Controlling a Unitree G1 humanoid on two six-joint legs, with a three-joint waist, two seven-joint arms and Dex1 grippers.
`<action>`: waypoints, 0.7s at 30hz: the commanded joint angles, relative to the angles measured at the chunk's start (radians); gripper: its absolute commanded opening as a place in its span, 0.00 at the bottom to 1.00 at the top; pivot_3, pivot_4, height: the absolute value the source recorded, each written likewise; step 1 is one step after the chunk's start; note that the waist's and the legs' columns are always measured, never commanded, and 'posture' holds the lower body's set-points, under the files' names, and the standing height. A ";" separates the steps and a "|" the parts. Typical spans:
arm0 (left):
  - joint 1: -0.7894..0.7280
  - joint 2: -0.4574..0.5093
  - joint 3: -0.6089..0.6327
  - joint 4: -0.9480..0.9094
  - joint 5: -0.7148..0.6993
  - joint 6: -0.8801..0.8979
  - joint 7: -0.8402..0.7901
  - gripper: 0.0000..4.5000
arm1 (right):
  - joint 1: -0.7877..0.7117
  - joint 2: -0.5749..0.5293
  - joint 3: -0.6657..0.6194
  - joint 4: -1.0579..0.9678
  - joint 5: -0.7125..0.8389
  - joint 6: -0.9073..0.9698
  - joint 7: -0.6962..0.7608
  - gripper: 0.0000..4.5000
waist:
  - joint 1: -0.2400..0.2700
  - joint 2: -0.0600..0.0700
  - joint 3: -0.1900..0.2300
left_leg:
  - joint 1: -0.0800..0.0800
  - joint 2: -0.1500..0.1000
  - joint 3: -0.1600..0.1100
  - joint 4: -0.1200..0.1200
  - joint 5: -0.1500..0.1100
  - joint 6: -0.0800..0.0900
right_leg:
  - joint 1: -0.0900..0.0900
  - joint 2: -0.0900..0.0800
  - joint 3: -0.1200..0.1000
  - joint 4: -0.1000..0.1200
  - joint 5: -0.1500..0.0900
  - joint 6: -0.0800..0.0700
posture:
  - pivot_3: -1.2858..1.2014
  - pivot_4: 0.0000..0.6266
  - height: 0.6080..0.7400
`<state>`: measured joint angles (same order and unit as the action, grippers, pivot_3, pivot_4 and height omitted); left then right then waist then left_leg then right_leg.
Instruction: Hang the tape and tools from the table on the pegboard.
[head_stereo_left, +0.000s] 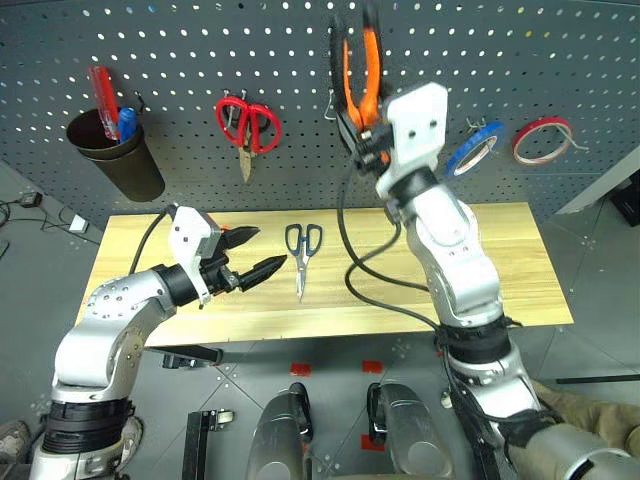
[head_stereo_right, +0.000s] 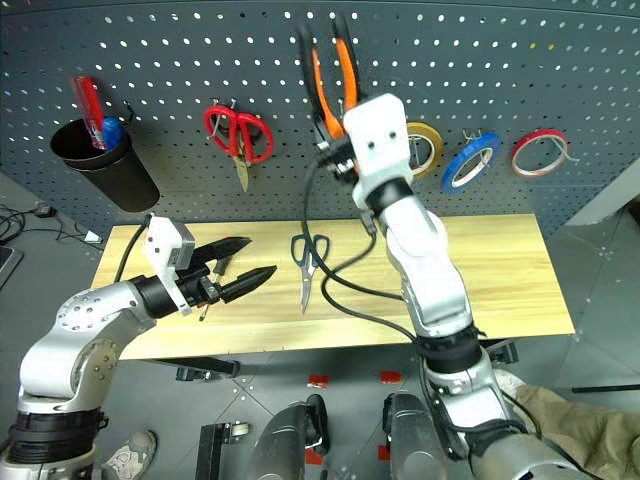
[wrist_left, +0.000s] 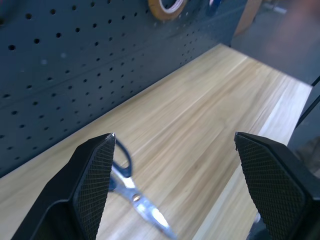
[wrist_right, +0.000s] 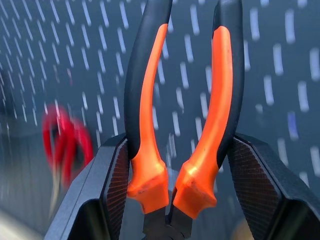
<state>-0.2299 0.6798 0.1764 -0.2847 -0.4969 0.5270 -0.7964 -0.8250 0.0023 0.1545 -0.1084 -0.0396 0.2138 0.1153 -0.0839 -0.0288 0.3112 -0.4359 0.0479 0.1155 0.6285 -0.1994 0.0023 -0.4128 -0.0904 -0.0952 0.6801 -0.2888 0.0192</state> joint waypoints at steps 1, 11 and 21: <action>-0.063 0.009 -0.011 -0.053 0.010 0.036 0.051 0.89 | -0.121 0.021 -0.014 0.151 -0.033 -0.188 -0.044 0.59 | 0.002 0.000 0.000 | 0.000 0.000 0.000 0.000 0.000 0.000 | 0.000 0.000 0.000 0.000 0.000 0.000 | 0.47 0.45 1.00; -0.208 -0.052 -0.078 -0.004 0.037 0.102 0.153 0.89 | -0.397 0.005 -0.042 0.747 -0.114 -0.603 -0.183 0.59 | 0.003 -0.001 0.000 | 0.000 0.000 0.001 0.000 0.000 0.000 | 0.001 -0.001 0.000 0.000 0.000 0.000 | 0.49 0.47 1.00; -0.218 -0.072 -0.103 0.014 0.047 0.086 0.139 0.89 | -0.423 -0.032 -0.058 1.018 -0.146 -0.731 -0.259 0.59 | 0.006 -0.001 0.000 | 0.000 0.000 0.001 0.000 0.000 0.000 | 0.001 0.000 0.000 0.000 0.000 0.000 | 0.49 0.48 1.00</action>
<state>-0.4458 0.6049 0.0724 -0.2627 -0.4551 0.6286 -0.6491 -1.2369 -0.0358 0.1083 0.9347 -0.1926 -0.4771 -0.1337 -0.0778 -0.0297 0.3109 -0.4359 0.0480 0.1165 0.6290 -0.1992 0.0024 -0.4120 -0.0908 -0.0949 0.6803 -0.2887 0.0187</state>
